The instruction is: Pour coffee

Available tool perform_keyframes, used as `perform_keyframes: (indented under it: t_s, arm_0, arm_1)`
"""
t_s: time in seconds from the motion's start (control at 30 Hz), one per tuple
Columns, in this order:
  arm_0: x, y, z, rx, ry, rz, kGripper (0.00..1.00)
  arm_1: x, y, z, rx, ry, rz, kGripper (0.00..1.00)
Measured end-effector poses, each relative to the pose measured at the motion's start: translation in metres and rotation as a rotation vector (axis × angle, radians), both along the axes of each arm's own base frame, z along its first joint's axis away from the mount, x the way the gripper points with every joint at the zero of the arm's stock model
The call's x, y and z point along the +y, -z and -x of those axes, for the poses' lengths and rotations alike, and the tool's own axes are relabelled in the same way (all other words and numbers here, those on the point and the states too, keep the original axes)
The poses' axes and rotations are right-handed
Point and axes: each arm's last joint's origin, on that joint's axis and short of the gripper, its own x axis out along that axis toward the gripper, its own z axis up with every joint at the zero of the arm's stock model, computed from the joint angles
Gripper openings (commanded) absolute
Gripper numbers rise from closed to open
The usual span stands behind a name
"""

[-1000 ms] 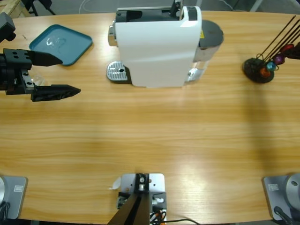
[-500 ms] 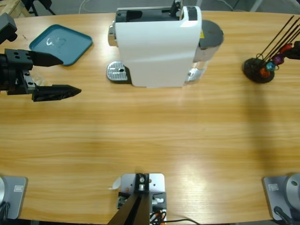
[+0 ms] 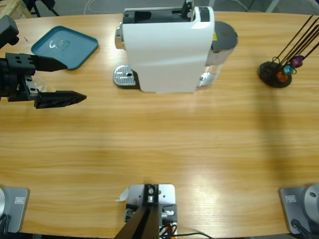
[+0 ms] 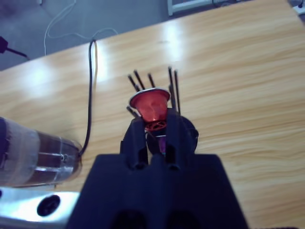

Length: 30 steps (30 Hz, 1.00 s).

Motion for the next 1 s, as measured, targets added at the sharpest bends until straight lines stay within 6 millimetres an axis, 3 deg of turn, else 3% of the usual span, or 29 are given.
perform_keyframes:
  t_s: [0.2, 0.33, 0.57, 0.73, 0.87, 1.0]
  arm_0:
    - [0.0, 0.001, 0.0, 0.002, 0.002, -0.001, 1.0]
    - [0.0, 0.001, 0.001, 0.003, 0.002, -0.003, 1.0]
    - [0.007, 0.0, 0.007, -0.016, -0.012, -0.004, 1.0]
    - [0.023, -0.004, 0.022, -0.023, -0.017, -0.037, 1.0]
    - [0.035, -0.009, 0.032, -0.032, -0.028, -0.037, 1.0]
    - [0.044, -0.01, 0.035, -0.042, -0.06, -0.028, 1.0]
  arm_1:
    - [0.004, -0.02, 0.021, -0.056, -0.011, -0.018, 0.0]
    - [0.035, -0.035, 0.031, -0.108, -0.312, -0.058, 0.0]
    - [0.104, -0.071, 0.045, -0.171, -0.915, 0.144, 0.0]
    - [0.168, -0.092, 0.028, -0.204, -1.214, 0.246, 0.0]
    - [0.218, -0.103, 0.005, -0.217, -1.327, 0.26, 0.0]
    - [0.254, -0.103, -0.022, -0.205, -1.369, 0.256, 0.0]
